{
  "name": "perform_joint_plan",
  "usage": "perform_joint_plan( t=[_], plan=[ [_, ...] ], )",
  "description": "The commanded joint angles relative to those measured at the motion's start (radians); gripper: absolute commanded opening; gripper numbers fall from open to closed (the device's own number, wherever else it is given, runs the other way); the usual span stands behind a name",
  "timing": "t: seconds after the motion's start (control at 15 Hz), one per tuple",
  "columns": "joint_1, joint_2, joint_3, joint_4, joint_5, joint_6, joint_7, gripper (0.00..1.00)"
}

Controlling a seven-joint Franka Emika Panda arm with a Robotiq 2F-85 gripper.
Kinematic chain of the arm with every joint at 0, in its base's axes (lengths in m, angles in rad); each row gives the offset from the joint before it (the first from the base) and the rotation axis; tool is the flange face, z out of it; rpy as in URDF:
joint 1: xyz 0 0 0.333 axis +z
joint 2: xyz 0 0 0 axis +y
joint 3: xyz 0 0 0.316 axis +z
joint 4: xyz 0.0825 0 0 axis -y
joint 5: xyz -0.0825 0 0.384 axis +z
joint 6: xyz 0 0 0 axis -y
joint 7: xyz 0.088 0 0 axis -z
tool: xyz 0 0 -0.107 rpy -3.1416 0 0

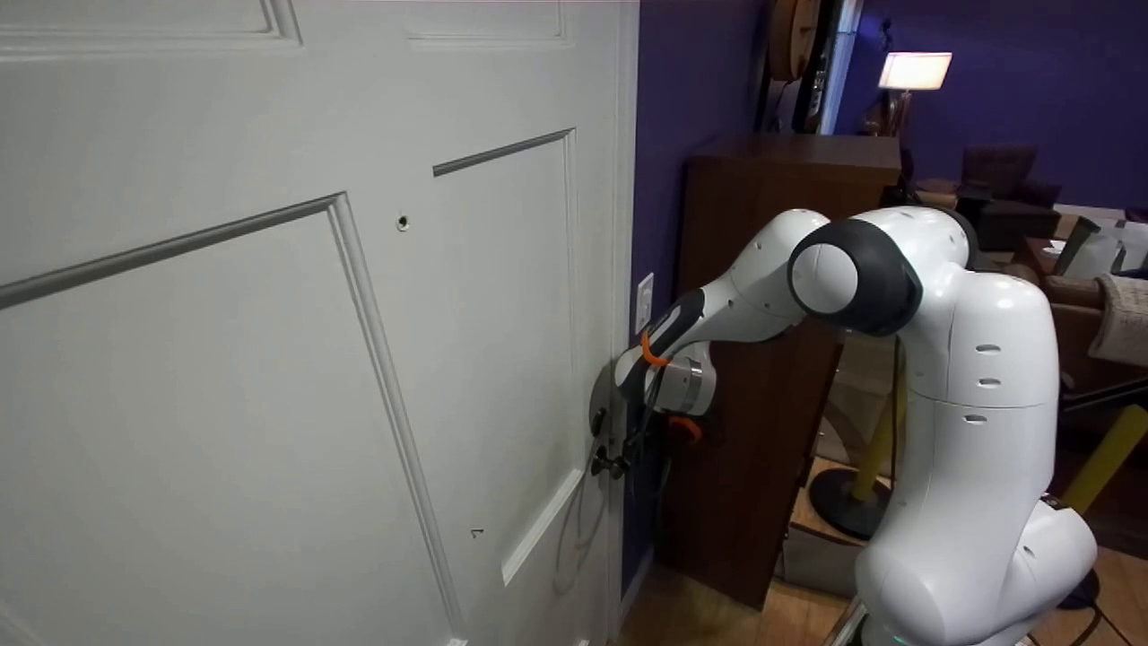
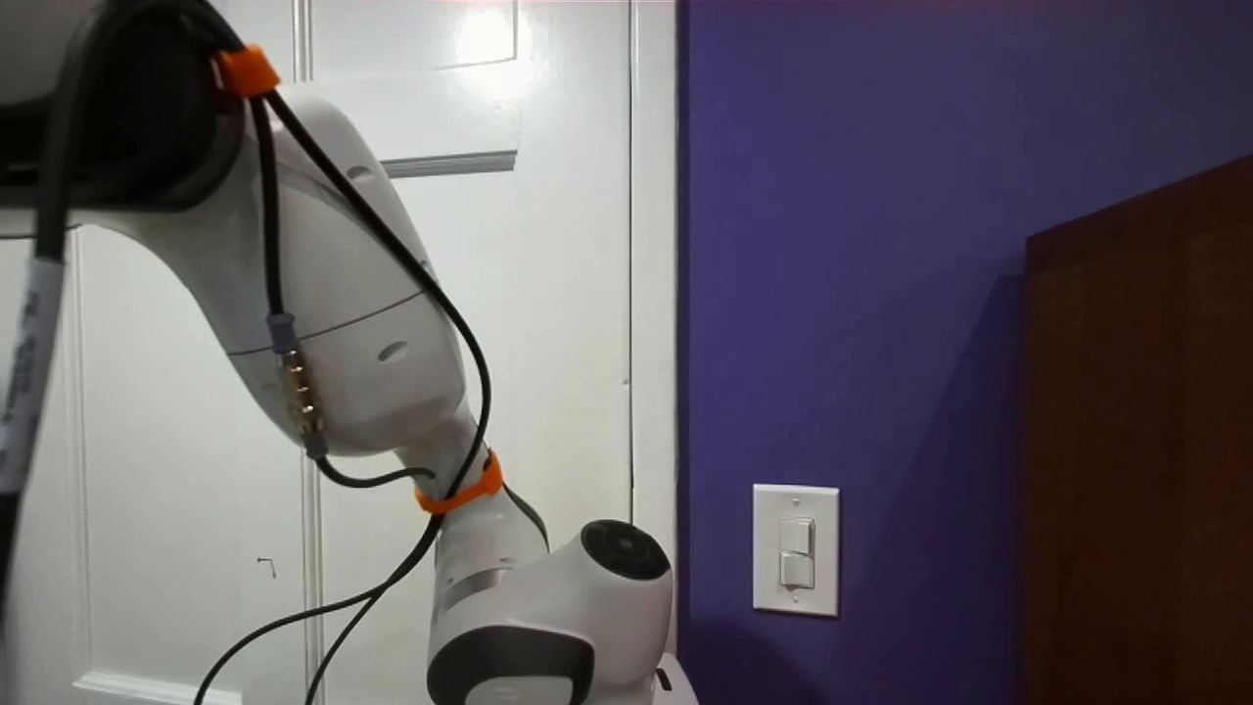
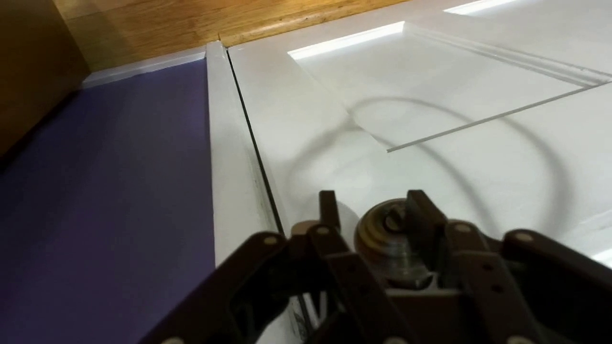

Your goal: Turn the knob on the door

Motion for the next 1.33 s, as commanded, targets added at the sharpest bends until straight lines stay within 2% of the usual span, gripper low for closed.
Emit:
perform_joint_plan(
  t=[0.0, 0.13, 0.2, 0.27, 0.33, 0.47, 0.6, 0.67, 0.87, 1.0, 1.27],
  plan=[
    [0.028, 0.008, -0.024, 0.012, -0.042, -0.055, 0.010, 0.74],
    [0.042, 0.008, -0.036, 0.013, -0.067, -0.085, 0.020, 0.88],
    [0.045, 0.009, -0.038, 0.014, -0.075, -0.093, 0.022, 0.91],
    [0.050, 0.010, -0.041, 0.015, -0.081, -0.092, 0.023, 0.84],
    [0.051, 0.010, -0.041, 0.015, -0.080, -0.084, 0.016, 0.62],
    [0.056, 0.011, -0.043, 0.014, -0.085, -0.060, 0.007, 0.56],
    [0.057, 0.012, -0.040, 0.015, -0.088, -0.040, 0.001, 0.40],
    [0.055, 0.014, -0.038, 0.017, -0.088, -0.034, -0.001, 0.36],
    [0.055, 0.015, -0.033, 0.017, -0.088, -0.006, -0.005, 0.31],
    [0.053, 0.015, -0.028, 0.018, -0.087, 0.005, -0.007, 0.32],
    [0.050, 0.017, -0.020, 0.021, -0.081, 0.003, -0.013, 0.29]
  ],
)
